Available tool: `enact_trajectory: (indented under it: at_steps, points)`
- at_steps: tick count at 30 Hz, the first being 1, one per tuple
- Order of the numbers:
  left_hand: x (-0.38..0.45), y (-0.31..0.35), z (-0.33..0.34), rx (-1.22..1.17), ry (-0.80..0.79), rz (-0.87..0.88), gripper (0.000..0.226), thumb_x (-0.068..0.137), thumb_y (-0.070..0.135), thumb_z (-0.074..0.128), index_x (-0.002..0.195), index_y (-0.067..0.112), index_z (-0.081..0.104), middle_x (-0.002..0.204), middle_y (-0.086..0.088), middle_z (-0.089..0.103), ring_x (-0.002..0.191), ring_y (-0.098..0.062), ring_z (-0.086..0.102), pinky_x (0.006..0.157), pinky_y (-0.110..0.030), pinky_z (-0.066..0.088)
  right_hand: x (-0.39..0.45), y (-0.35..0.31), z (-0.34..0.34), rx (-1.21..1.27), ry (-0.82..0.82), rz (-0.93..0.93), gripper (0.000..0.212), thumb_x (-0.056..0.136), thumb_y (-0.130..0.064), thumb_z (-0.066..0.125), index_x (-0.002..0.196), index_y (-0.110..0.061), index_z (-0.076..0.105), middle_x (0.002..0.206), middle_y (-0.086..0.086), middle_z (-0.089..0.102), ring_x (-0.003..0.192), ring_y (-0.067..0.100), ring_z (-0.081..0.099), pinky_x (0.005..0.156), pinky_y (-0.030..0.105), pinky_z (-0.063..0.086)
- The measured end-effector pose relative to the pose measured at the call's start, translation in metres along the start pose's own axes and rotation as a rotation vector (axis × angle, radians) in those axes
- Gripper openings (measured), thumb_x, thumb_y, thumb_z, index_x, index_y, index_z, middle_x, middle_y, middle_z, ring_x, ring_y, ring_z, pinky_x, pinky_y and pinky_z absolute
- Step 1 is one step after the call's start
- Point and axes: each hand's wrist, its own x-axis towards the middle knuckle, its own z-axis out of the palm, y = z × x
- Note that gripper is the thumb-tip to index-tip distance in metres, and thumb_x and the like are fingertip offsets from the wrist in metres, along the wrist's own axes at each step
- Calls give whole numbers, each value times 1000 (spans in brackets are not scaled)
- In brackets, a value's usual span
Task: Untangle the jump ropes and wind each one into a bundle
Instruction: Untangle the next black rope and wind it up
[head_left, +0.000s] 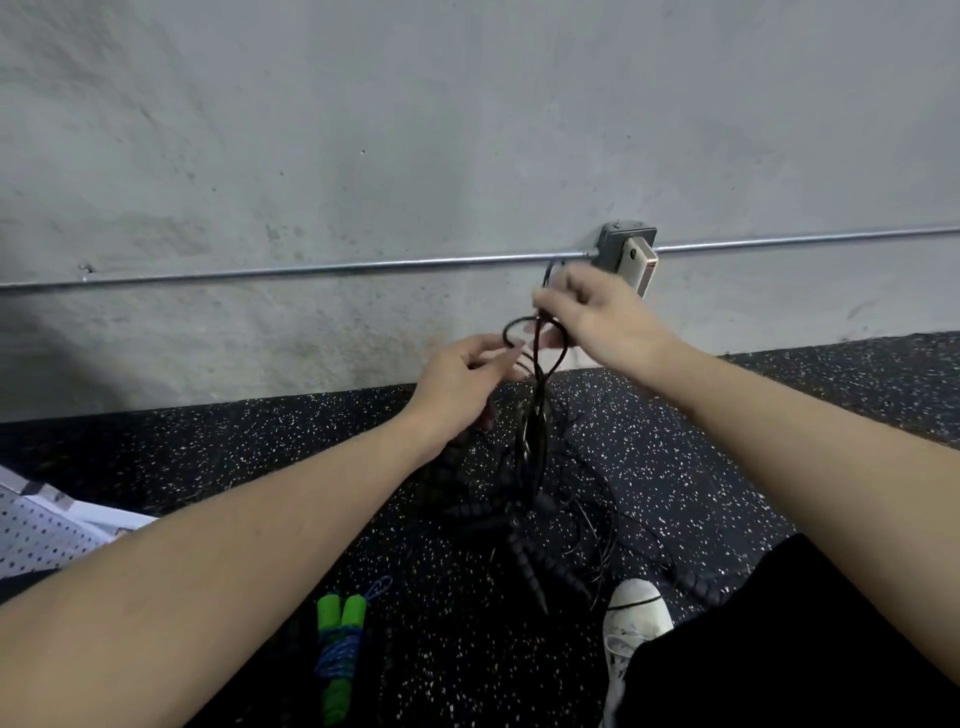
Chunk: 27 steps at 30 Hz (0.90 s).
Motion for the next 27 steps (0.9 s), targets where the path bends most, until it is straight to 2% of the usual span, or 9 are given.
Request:
enact_trajectory:
  at_steps: [4, 8, 12, 14, 16, 18, 21, 23, 27]
  points:
    - [1, 8, 0, -45, -9, -14, 23, 100, 35, 64, 123, 36, 70, 101, 8, 78, 51, -13, 58, 47, -23, 48, -3, -9, -4, 134, -61, 65, 16, 106, -22, 48, 92, -14, 49, 84, 8, 77, 54, 25, 69, 54, 33, 56]
    - [-1, -3, 5, -5, -67, -39, 16, 99, 20, 67, 113, 24, 73, 98, -2, 76, 46, -9, 57, 47, -25, 49, -2, -12, 2, 238, -24, 53, 11, 105, -20, 48, 97, -12, 49, 78, 8, 75, 56, 30, 67, 60, 37, 60]
    - [-2, 1, 9, -16, -115, -38, 10, 96, 20, 71, 101, 27, 77, 76, 8, 75, 45, -11, 53, 45, -23, 46, 1, -9, -1, 291, 36, 17, 12, 106, -19, 45, 95, -14, 45, 65, 4, 66, 39, 20, 51, 48, 31, 51]
    - [0, 4, 8, -133, -39, -64, 7, 93, 22, 75, 94, 28, 78, 74, 11, 75, 48, -8, 58, 46, -21, 46, 5, -11, -4, 298, 121, -6, 12, 106, -17, 43, 94, -16, 44, 59, 1, 60, 40, 16, 47, 45, 29, 50]
    - [4, 1, 2, -252, 61, -98, 6, 93, 23, 74, 95, 27, 78, 79, 10, 75, 48, -8, 57, 42, -21, 43, 12, -14, -14, 344, 296, -2, 9, 106, -17, 40, 98, -15, 45, 55, -3, 52, 44, 11, 45, 41, 25, 45]
    - [7, -5, -8, -221, 97, -88, 9, 96, 20, 71, 101, 24, 78, 81, 6, 75, 45, -10, 52, 39, -22, 42, 17, -12, -28, 456, 409, 38, 8, 106, -16, 37, 104, -14, 44, 54, -3, 46, 44, 10, 38, 39, 23, 39]
    - [5, -12, -11, -44, 3, -28, 13, 98, 19, 68, 105, 25, 77, 97, 8, 78, 46, -13, 54, 45, -25, 49, 16, -3, -38, 595, 302, 103, 11, 106, -16, 34, 110, -13, 44, 52, -4, 43, 43, 11, 32, 43, 22, 39]
    - [1, -10, -4, -30, -57, -10, 20, 97, 23, 70, 114, 31, 75, 108, 13, 76, 48, -15, 57, 48, -27, 53, 16, -1, -37, 658, 192, 121, 12, 106, -18, 31, 109, -13, 42, 51, -6, 40, 43, 11, 30, 43, 21, 36]
    - [-2, 0, 16, 25, -147, 42, 37, 95, 31, 73, 131, 35, 67, 112, 15, 74, 48, -15, 59, 52, -27, 54, 13, -14, -29, 789, 77, 119, 24, 106, -20, 30, 85, -22, 41, 51, -7, 36, 44, 9, 29, 43, 21, 29]
